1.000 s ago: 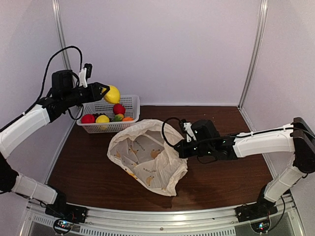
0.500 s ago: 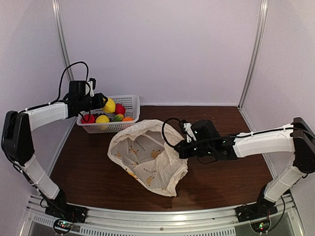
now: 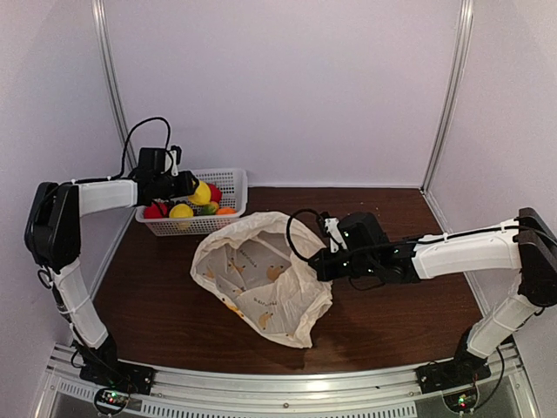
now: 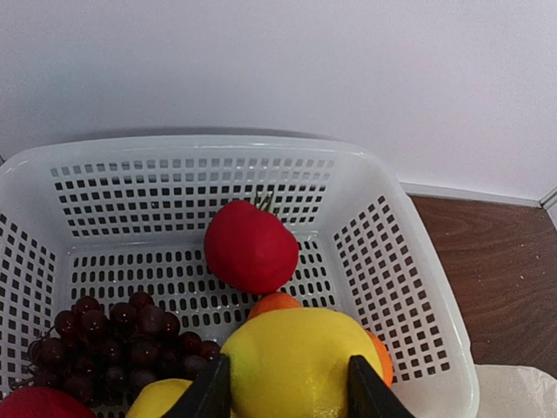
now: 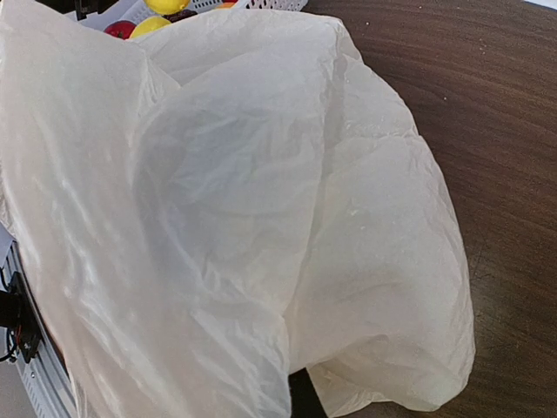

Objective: Untie the knot of the plastic bag and take out the fruit
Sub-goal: Place the fake fruit in the bin.

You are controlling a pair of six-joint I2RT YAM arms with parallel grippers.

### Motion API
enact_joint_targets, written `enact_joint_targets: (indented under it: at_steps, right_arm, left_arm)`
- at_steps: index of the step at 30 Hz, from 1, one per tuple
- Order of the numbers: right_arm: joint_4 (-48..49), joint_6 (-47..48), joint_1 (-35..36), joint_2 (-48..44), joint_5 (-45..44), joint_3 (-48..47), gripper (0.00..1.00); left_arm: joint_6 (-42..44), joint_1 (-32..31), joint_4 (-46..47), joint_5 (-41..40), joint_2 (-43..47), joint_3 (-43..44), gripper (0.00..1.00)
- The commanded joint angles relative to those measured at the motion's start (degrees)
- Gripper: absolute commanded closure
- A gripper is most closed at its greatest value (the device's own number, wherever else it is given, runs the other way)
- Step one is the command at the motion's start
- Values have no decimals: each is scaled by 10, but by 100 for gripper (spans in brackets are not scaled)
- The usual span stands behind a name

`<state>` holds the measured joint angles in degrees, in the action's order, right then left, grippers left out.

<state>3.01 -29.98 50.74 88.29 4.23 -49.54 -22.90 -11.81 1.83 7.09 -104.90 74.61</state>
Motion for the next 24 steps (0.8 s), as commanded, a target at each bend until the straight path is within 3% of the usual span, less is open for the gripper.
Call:
enact_joint_targets:
  at_steps: [1,6,12,24]
  right_arm:
    - [-8,4,-3,-14,-13,-1,100]
    - [-7,4,-3,-15,-14,1,100]
    - [-6,3,-3,-13,-12,3,100]
    - [-8,5,-3,-13,-12,-2,98]
  left_arm:
    - [18,2,1,9,-19,29,56]
    - [22,2,-13,14,-26,37,50]
    - [24,2,-16,15,-29,39,29]
    - [25,2,-45,25,22,34,26]
